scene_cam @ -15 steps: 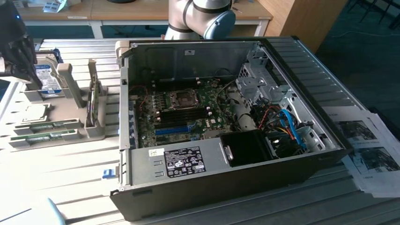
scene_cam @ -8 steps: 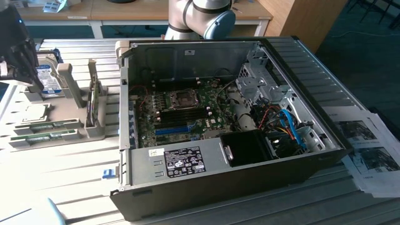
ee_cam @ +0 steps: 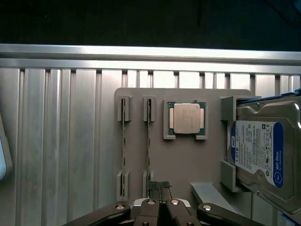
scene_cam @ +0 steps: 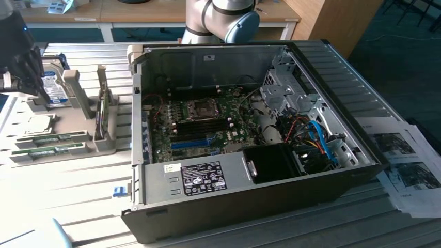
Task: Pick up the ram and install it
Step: 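Pick up the ram and move it above insertion slot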
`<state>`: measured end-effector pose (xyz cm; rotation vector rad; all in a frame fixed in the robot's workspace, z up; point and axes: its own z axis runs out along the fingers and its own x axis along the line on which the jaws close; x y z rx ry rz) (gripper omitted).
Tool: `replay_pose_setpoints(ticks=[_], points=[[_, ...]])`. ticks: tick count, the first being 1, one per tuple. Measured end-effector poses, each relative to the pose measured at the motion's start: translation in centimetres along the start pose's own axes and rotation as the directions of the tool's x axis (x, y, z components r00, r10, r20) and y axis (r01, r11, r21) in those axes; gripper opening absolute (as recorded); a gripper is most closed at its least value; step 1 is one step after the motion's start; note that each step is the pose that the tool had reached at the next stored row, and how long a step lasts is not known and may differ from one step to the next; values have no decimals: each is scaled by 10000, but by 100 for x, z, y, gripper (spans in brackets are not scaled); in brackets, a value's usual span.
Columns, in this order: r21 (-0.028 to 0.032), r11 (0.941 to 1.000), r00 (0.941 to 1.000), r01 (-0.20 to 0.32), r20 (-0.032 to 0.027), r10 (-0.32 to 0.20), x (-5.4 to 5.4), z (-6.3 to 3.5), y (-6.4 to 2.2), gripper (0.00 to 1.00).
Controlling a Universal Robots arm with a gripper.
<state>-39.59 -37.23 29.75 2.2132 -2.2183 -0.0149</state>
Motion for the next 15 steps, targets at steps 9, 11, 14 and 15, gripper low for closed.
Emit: replay_pose_setpoints(ticks=[9, 11, 14, 15], points=[[0, 10000, 10000, -1, 0, 1, 0, 91, 0, 10], [0, 10000, 10000, -1, 1, 1, 0, 113, 0, 10], [0, 10000, 10000, -1, 0, 1, 1, 145, 1, 10], [0, 10000, 10000, 0, 0, 0, 1, 155, 1, 10]])
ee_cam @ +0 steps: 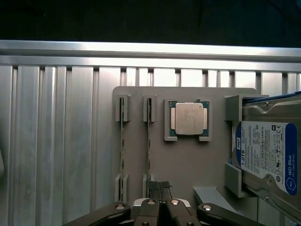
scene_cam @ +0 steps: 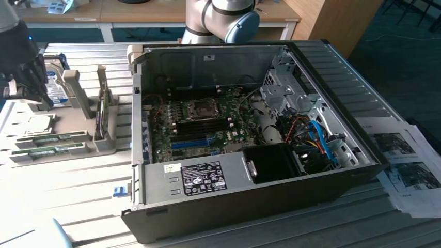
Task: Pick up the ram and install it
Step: 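Pick up the ram and move it above insertion slot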
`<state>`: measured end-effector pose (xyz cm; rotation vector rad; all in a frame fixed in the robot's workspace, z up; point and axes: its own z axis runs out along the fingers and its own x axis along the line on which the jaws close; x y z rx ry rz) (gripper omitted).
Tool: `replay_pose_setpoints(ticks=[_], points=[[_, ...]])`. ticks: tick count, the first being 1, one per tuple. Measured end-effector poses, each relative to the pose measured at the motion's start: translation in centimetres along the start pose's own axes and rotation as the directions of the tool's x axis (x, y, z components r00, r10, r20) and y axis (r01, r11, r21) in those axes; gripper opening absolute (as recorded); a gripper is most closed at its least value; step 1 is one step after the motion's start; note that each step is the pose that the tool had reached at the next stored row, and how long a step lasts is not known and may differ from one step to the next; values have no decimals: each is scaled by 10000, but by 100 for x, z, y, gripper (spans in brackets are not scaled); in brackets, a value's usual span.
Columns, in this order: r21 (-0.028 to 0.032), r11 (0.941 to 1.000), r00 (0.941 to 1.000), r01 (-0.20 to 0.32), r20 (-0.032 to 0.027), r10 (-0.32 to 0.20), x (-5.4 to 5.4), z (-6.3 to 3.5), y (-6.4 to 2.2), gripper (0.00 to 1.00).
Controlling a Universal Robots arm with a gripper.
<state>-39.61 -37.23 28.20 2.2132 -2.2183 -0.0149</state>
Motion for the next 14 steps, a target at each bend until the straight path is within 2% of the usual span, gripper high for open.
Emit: replay_pose_setpoints(ticks=[14], points=[[1, 10000, 10000, 0, 1, 0, 2, 136, 1, 10]])
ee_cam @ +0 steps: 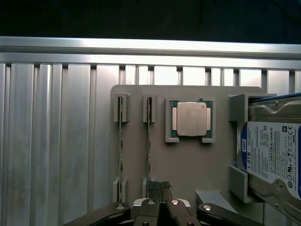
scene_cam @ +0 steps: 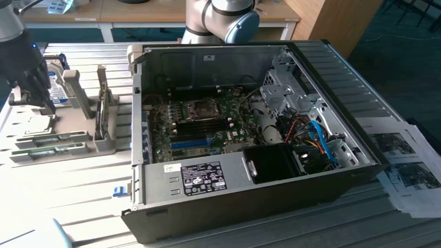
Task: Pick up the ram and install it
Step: 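Pick up the ram and move it above insertion slot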
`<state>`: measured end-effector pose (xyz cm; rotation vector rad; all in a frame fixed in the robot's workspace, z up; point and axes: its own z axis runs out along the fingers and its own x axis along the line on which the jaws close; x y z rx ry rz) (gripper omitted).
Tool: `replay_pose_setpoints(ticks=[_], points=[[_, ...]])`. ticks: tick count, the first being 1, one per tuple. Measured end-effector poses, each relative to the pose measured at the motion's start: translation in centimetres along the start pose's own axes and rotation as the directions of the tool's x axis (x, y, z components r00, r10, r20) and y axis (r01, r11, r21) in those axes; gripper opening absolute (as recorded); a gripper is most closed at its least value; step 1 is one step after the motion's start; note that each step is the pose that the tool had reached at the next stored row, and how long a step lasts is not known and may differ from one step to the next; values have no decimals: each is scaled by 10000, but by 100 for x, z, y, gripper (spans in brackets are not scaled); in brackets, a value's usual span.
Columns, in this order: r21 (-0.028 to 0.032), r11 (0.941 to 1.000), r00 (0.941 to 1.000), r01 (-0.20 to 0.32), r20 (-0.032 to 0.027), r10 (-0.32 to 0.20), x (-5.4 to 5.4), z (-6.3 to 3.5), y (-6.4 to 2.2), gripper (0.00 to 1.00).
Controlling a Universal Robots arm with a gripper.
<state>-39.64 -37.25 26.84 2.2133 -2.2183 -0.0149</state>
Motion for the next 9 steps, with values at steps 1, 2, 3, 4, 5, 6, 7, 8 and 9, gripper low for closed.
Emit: replay_pose_setpoints(ticks=[1, 2, 3, 4, 5, 6, 7, 8, 9], points=[[0, 10000, 10000, 0, 0, 0, 0, 10, 0, 10], [-1, 10000, 10000, 0, -1, 0, 0, 18, 0, 10], [-1, 10000, 10000, 0, -1, 0, 0, 23, 1, 10], [-3, 10000, 10000, 0, -2, 0, 0, 22, 1, 10], [-3, 10000, 10000, 0, -2, 0, 0, 23, 1, 10], [-3, 10000, 10000, 0, -2, 0, 0, 23, 1, 10], [-2, 10000, 10000, -1, -1, 1, 0, 23, 1, 10], [-1, 10000, 10000, -1, -1, 1, 0, 24, 1, 10], [0, 10000, 10000, -1, -1, 1, 0, 24, 1, 10]])
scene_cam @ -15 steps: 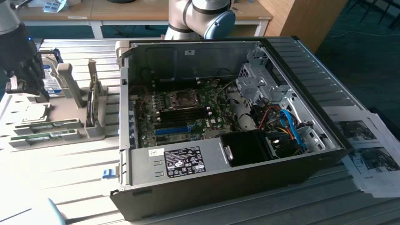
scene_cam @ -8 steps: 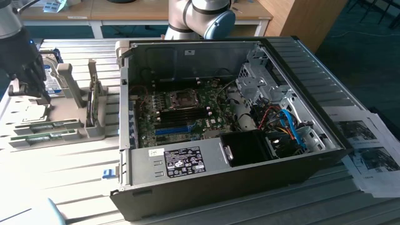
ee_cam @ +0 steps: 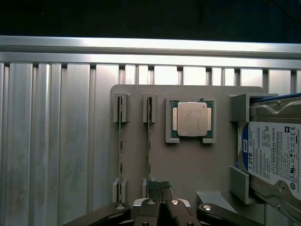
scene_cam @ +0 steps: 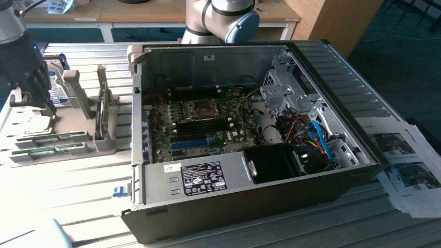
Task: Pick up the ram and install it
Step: 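Pick up the ram and move it above insertion slot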
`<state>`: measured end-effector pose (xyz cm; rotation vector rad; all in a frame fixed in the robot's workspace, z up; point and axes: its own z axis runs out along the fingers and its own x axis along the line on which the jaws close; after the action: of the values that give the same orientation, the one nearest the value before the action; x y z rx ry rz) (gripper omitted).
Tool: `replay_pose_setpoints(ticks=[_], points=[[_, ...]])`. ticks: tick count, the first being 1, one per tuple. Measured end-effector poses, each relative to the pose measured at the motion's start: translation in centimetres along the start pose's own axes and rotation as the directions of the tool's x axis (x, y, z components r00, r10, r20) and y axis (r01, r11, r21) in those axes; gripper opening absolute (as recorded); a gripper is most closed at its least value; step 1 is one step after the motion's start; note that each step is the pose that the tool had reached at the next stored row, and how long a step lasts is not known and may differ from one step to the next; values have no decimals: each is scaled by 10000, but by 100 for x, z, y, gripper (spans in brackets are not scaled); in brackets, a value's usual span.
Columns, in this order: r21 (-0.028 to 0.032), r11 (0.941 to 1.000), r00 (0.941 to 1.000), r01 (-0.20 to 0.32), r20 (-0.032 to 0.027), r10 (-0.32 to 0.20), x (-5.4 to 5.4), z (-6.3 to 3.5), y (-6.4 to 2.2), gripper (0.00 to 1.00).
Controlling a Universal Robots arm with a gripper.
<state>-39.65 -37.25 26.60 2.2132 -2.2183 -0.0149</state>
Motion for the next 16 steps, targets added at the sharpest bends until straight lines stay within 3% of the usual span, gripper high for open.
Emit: replay_pose_setpoints(ticks=[16], points=[[0, 10000, 10000, 0, 1, 0, 196, 0, -3, 10]])
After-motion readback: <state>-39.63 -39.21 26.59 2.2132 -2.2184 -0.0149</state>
